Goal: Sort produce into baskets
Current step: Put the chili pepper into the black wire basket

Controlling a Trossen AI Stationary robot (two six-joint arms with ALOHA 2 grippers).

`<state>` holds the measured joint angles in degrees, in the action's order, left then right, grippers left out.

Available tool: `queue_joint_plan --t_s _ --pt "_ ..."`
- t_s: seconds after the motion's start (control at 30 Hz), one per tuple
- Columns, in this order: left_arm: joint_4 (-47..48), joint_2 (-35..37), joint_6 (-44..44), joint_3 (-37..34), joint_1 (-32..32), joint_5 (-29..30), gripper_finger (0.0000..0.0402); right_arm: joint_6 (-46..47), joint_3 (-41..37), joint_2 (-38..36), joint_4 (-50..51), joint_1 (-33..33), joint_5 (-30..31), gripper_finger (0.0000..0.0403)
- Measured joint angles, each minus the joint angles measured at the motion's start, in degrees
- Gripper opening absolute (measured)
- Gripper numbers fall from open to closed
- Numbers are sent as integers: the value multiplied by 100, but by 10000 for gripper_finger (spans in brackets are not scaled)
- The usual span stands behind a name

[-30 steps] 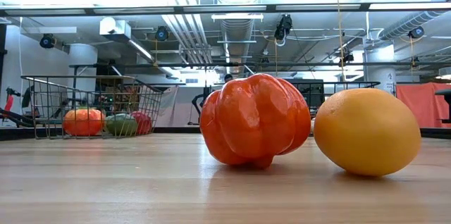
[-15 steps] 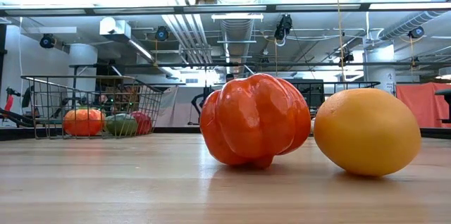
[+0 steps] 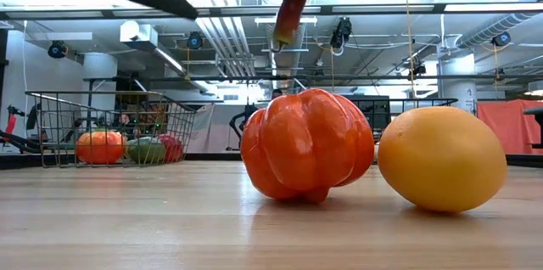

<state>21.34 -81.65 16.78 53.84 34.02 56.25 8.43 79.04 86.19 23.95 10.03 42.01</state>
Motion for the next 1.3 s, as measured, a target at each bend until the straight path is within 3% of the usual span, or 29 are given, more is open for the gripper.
queue_joint_plan --t_s 0.2,0.47,0.63,0.77,1.0,1.3 --pt "791 2 764 0 0 -189 242 -308 316 0 534 -488 -19 182" --pt "1347 2 1400 0 -7 -364 242 -98 586 -66 2208 -1405 -70 182" --pt "1364 2 1413 24 -9 -729 241 -216 692 -263 3040 -2190 -915 182" --pt "1365 2 1411 41 -10 -734 241 -25 671 -358 3252 -2996 -1791 182" --pt "1382 2 1404 42 -11 -726 241 660 303 -240 3656 -4290 -1841 183" --pt "1401 2 1398 42 -22 -544 241 651 -583 -223 2658 -4613 -1804 183"
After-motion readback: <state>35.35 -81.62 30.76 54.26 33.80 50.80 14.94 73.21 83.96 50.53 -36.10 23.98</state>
